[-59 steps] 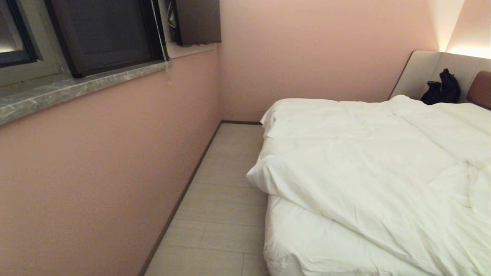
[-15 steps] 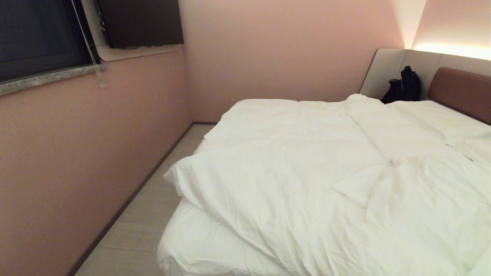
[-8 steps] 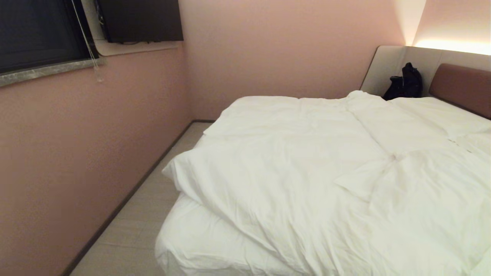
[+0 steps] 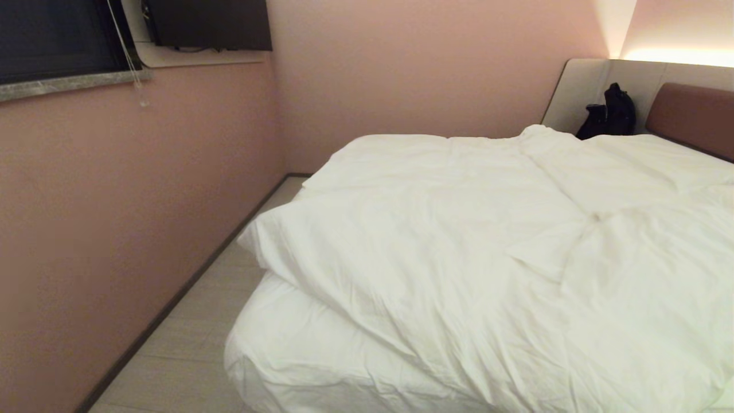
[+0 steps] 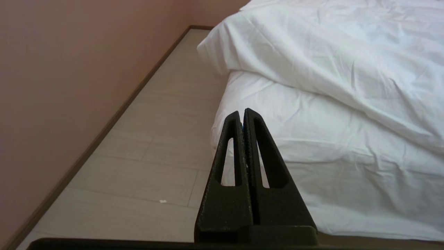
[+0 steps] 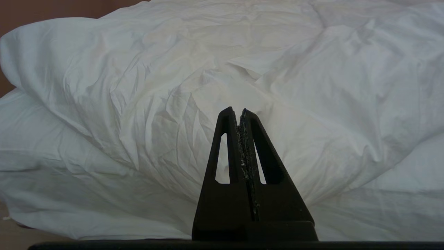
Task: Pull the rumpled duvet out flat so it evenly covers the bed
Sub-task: Hold the folded corner of the quilt
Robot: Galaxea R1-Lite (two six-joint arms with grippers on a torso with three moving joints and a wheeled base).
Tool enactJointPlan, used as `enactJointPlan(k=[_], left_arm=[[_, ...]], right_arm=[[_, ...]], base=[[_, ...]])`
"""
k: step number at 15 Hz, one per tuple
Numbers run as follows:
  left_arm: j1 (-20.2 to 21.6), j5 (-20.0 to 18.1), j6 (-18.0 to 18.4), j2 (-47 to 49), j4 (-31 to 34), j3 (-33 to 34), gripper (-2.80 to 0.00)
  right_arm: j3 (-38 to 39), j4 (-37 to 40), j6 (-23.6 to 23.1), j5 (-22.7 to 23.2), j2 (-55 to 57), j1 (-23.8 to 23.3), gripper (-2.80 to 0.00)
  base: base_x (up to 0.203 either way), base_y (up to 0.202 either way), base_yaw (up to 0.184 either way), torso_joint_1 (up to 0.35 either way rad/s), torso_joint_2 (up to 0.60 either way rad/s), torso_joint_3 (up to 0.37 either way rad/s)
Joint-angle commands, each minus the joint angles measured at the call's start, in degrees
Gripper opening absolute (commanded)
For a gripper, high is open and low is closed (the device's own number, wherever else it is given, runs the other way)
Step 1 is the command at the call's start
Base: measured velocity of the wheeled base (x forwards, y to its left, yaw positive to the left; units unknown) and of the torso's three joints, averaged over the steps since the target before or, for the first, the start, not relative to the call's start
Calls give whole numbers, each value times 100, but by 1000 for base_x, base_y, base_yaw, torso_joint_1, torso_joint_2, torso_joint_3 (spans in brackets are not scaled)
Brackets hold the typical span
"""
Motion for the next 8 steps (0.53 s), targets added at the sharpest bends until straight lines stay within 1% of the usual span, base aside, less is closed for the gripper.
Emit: enactJointPlan(k=[1,8], left_arm=[[0,0,6,0,-2,0,-280],[0,-9,41,0,7,-5,-280]], right_arm=[[0,-5,4,0,7,0,-280],[0,-5,4,0,7,0,-280]], base=[[0,0,0,-32,85,65],[0,0,0,-4,12,8]])
